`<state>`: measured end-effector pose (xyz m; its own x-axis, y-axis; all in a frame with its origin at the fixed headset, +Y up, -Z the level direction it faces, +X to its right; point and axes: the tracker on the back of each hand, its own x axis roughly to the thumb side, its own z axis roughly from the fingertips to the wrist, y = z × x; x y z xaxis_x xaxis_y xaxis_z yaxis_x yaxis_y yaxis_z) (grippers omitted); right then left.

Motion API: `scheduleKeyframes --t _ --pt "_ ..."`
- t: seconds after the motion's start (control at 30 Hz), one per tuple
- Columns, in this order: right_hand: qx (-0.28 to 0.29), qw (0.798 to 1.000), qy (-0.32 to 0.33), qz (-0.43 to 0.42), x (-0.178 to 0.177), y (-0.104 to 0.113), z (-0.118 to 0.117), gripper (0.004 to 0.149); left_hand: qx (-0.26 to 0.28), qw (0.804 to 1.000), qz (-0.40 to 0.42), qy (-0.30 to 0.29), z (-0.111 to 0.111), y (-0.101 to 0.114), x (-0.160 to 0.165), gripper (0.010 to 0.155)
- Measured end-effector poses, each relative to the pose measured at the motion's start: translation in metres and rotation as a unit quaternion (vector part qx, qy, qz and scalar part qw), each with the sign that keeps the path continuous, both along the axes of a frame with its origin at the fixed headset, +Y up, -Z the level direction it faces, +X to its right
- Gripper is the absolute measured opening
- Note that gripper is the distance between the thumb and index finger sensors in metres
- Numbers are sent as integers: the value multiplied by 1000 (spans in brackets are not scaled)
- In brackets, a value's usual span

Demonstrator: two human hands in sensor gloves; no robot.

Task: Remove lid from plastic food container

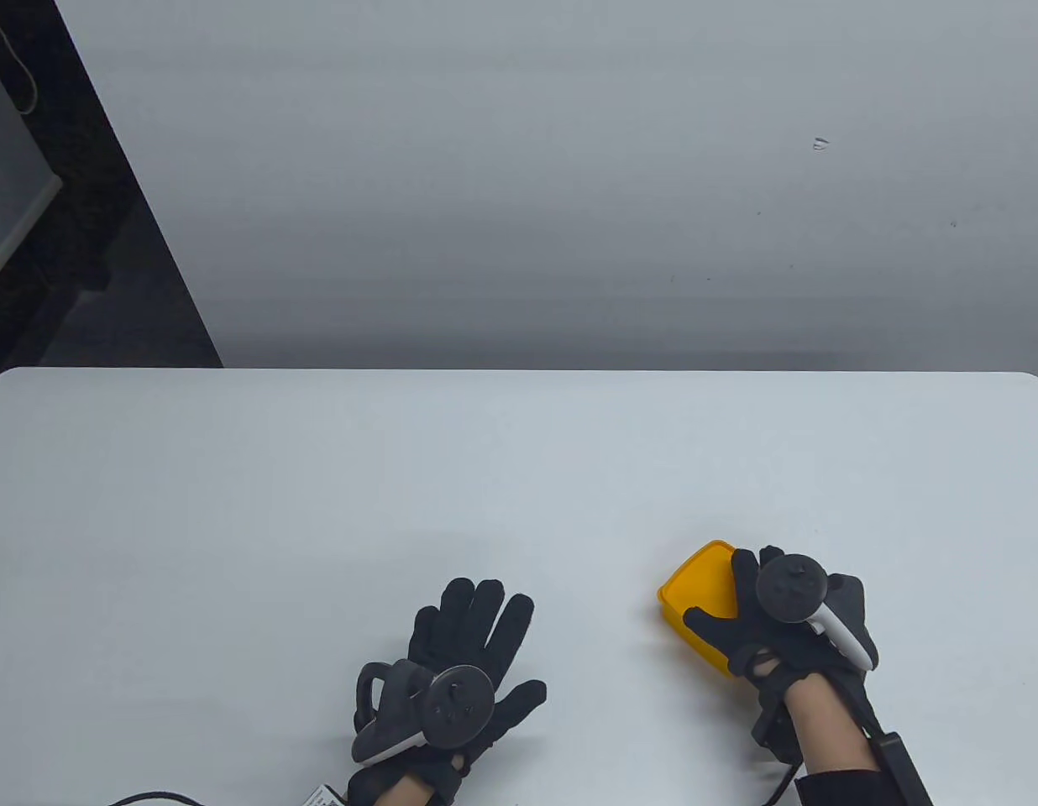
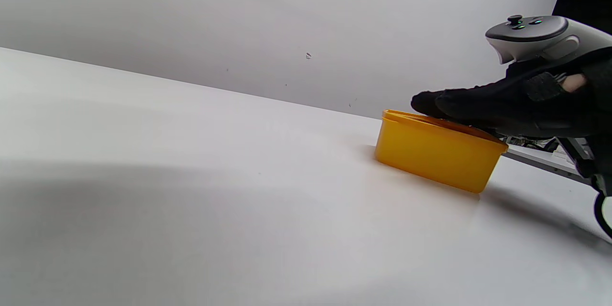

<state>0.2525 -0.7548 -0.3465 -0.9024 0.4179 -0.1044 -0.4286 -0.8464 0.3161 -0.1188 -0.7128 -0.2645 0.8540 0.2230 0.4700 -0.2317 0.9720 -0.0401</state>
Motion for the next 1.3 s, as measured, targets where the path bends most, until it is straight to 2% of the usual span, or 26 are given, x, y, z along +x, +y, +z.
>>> scheduleKeyframes --t 0.2,0.33,0.53,0.63,0.8,0.97,1.1,1.2,1.3 --pt "-18 997 19 75 -11 -6 -3 115 -3 1000 4 1 0 0 -1 80" --pt "1 996 5 93 -16 -5 -3 115 -5 1000 7 2 0 0 -1 80" --pt "32 996 7 88 -18 -3 -3 112 -9 1000 21 -2 0 0 -2 80" --pt "60 996 19 55 -20 5 -1 111 -12 999 34 -2 -1 0 -3 79" --pt "145 986 79 -17 -37 34 13 110 -22 996 88 -9 -1 1 -7 79" --pt "205 960 173 -78 -68 60 35 108 -55 982 177 -26 -1 1 -10 79" --pt "218 936 250 -115 -100 68 52 107 -102 959 249 -90 -4 -3 -10 84" --pt "215 923 290 -130 -118 71 62 106 -130 941 291 -112 -5 -6 -8 88" --pt "207 915 315 -145 -128 71 68 106 -142 936 298 -124 -5 -6 -7 96"
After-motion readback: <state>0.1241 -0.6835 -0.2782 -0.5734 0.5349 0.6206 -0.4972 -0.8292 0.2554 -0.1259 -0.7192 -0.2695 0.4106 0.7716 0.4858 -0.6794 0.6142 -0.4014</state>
